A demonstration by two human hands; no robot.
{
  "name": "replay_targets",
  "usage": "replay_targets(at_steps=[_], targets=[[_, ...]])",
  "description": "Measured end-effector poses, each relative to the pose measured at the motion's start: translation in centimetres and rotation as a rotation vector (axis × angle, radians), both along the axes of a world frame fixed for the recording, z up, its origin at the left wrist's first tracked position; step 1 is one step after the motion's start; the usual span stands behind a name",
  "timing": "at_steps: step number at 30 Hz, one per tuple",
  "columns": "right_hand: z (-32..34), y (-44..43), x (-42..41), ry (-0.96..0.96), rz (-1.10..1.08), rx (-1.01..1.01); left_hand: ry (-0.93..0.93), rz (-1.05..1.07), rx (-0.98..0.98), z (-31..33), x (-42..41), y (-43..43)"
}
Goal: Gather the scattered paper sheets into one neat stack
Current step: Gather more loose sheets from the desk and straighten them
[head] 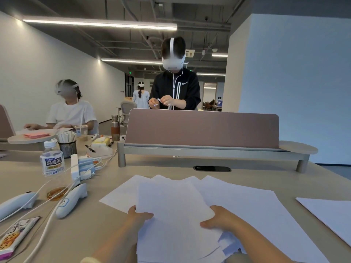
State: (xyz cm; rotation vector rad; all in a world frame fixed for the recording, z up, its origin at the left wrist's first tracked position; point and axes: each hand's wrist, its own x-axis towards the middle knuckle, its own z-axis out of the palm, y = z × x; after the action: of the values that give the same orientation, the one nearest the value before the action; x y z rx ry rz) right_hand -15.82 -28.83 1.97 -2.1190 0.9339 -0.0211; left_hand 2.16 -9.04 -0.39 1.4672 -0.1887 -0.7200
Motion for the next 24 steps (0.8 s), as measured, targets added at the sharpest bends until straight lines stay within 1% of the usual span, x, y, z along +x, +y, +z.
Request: replay_targets(at_steps=[2,5,8,10,14,17,20,22,24], targets=[[-0.2,0.1,-0.1,-0.031,-0.029,0.003,0.002,-0.014,-0.006,0.7,-0.3,0.3],[-0.7,0.5,-0.4,-0.095,-0.052,0.022,-0.074,-0.038,0.022,0.4,-0.1,0.4],[-1.3,1.1,-0.7,-0.185,-0.092,0.112,-0.217,-0.045,0.157,1.0,-0.8,1.1],[-1.6,1.5,-1.1,-0.228,-0.096,0.201,-0.289,-0.025,0.214,1.2,-1.2,1.5],[-1.3,2.4,-2.1,-0.197,-0.046,0.304,-0.422,-0.016,0.257,1.0,-1.1,2.5],[-0.3,2.7,-3.0,-0.163,0.024,0.408,-0.469,0.021,0.175,2.1,-1.4,3.3],[1.1,3.0,-3.7,-0.189,0.141,0.475,-0.499,0.048,0.012,4.1,-2.0,4.0],[2.8,3.4,-4.0,-0.271,0.154,0.451,-0.528,0.074,-0.090,5.8,-2.3,4.4],[5.0,3.7,-3.7,-0.432,0.125,0.411,-0.568,0.106,-0.186,7.7,-2.5,4.5]])
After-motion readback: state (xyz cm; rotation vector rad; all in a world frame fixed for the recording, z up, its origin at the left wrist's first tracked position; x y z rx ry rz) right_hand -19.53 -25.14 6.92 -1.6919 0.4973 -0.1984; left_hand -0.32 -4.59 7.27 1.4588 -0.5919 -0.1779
